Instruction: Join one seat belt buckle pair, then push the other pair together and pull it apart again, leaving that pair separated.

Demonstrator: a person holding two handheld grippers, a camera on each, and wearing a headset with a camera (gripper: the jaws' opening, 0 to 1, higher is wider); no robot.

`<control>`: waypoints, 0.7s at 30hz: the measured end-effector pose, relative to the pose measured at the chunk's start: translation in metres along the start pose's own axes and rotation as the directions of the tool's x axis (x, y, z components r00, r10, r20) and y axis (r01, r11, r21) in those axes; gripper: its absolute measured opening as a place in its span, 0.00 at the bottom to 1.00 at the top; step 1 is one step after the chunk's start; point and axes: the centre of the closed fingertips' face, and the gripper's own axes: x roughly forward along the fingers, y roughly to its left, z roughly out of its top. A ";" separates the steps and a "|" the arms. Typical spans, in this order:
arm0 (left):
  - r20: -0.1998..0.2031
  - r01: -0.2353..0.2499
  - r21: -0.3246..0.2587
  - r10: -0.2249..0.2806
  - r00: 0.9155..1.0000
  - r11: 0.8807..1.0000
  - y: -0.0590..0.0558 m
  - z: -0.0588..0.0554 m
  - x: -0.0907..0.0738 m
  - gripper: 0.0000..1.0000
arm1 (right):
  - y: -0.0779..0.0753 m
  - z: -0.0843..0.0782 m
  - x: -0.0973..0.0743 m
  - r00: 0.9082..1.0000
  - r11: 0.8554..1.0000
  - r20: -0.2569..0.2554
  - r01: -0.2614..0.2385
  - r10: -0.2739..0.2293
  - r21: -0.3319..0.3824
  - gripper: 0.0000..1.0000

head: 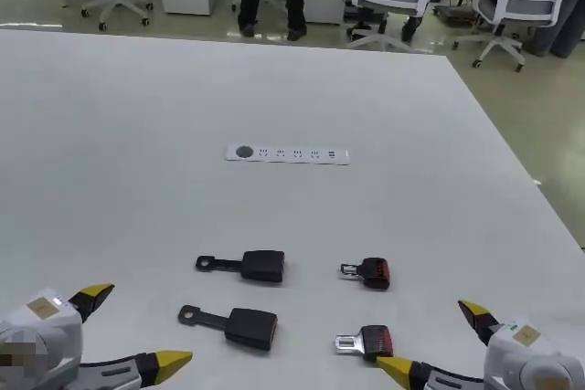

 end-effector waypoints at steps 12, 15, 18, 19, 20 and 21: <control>-0.005 -0.001 0.001 0.001 1.000 1.000 0.000 -0.001 0.000 0.95 | 0.002 0.001 -0.002 1.000 1.000 -0.005 0.002 -0.002 -0.002 0.99; -0.006 -0.002 -0.001 0.002 1.000 1.000 0.000 -0.001 0.000 0.95 | 0.001 0.001 -0.002 1.000 1.000 -0.005 0.001 -0.001 -0.004 0.99; -0.008 -0.002 -0.001 0.002 1.000 1.000 -0.001 -0.002 0.000 0.95 | 0.001 0.001 -0.002 1.000 1.000 -0.007 0.001 -0.001 -0.004 0.99; -0.008 -0.001 -0.003 0.001 1.000 1.000 -0.001 -0.002 0.000 0.95 | 0.001 0.001 -0.002 1.000 1.000 -0.009 0.001 -0.001 -0.005 0.99; -0.008 -0.001 -0.005 0.001 1.000 1.000 -0.001 -0.002 0.000 0.95 | 0.001 0.000 -0.002 1.000 1.000 -0.010 0.001 -0.001 -0.004 0.99; -0.008 -0.001 -0.004 0.001 1.000 1.000 -0.002 -0.003 0.000 0.95 | 0.001 0.000 -0.002 1.000 1.000 -0.009 0.002 -0.002 -0.003 0.99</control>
